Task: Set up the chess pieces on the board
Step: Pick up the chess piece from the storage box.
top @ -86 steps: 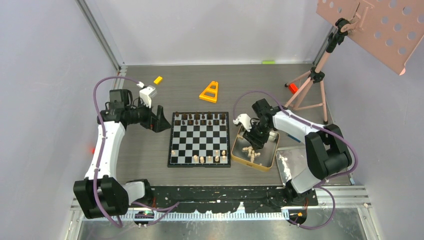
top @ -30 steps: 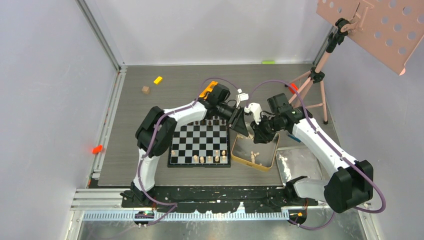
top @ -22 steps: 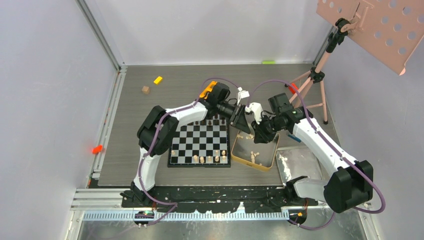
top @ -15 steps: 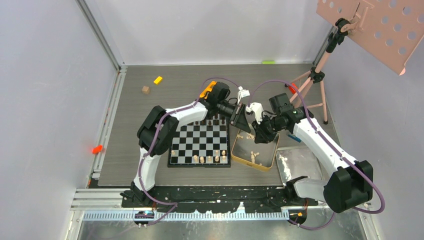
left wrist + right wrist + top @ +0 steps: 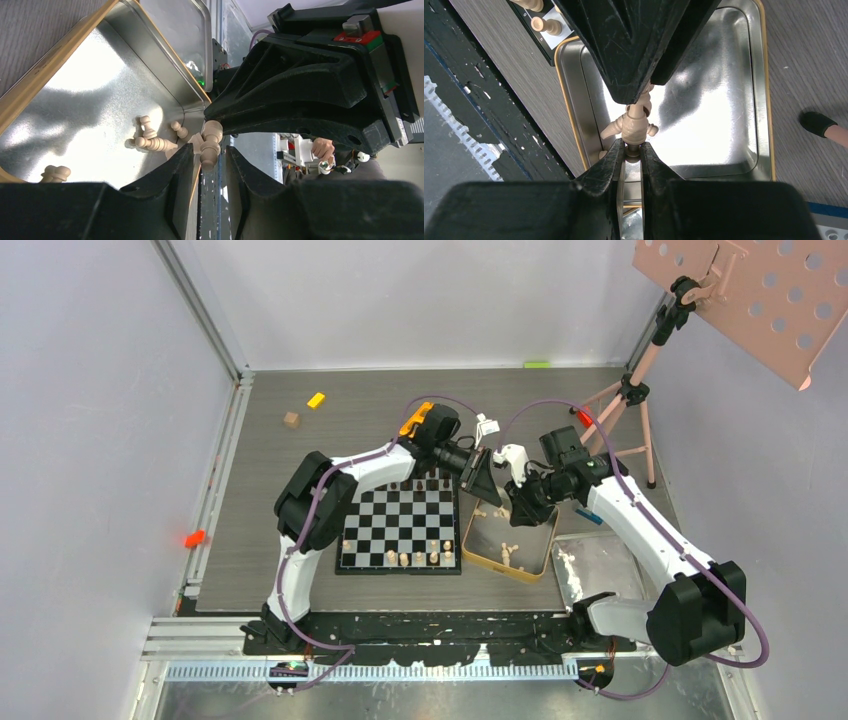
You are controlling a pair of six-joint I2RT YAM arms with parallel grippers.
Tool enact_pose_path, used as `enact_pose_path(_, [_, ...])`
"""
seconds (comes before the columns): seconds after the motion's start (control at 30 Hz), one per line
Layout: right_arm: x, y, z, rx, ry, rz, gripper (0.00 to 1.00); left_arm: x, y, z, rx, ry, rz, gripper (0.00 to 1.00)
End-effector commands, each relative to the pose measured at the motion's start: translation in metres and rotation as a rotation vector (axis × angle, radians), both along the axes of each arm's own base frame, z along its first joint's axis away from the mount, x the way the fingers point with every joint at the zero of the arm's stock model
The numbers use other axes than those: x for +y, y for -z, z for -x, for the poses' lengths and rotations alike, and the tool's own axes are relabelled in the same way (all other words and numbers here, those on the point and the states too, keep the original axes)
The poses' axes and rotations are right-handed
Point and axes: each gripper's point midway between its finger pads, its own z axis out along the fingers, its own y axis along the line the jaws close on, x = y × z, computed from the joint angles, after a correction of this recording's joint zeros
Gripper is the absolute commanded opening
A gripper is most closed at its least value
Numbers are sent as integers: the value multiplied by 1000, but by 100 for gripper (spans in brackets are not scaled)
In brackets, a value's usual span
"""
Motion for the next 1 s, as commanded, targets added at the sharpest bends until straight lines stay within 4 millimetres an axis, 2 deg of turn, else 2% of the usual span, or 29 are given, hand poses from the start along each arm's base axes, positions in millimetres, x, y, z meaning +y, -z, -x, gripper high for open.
enact_pose_path(0.0, [1,-6,-4,-13,11,-17,1,0,-12,3,-12,23,29,32])
enact_pose_path(0.23, [0,-5,-5,-11,22,-15,1,-2,-12,8,-3,33,26,21])
enact_pose_path(0.3, [-1,-5,-6,-13,26,-12,1,-2,-12,8,-1,35,27,14])
enact_pose_path(0.37, [-4,-4,-6,-13,37,-8,1,-2,-14,8,-1,38,28,0])
enact_pose_path(0.53, [-22,0,-2,1,70,24,3,5,-12,10,-58,47,-8,0])
enact_pose_path(0.67, [-36,15,5,47,71,67,4,13,-10,10,-159,50,-49,0])
enact_pose_path(0.8, [-37,28,9,96,71,62,13,16,-4,13,-259,48,-86,0])
enact_pose_path(0.87, [-37,29,7,111,82,52,23,15,-1,20,-315,67,-103,0])
enact_pose_path(0.9, [-37,29,6,116,87,45,35,15,0,23,-341,78,-113,0])
enact_pose_path(0.97, [-37,25,4,112,102,30,47,14,4,30,-412,112,-122,0])
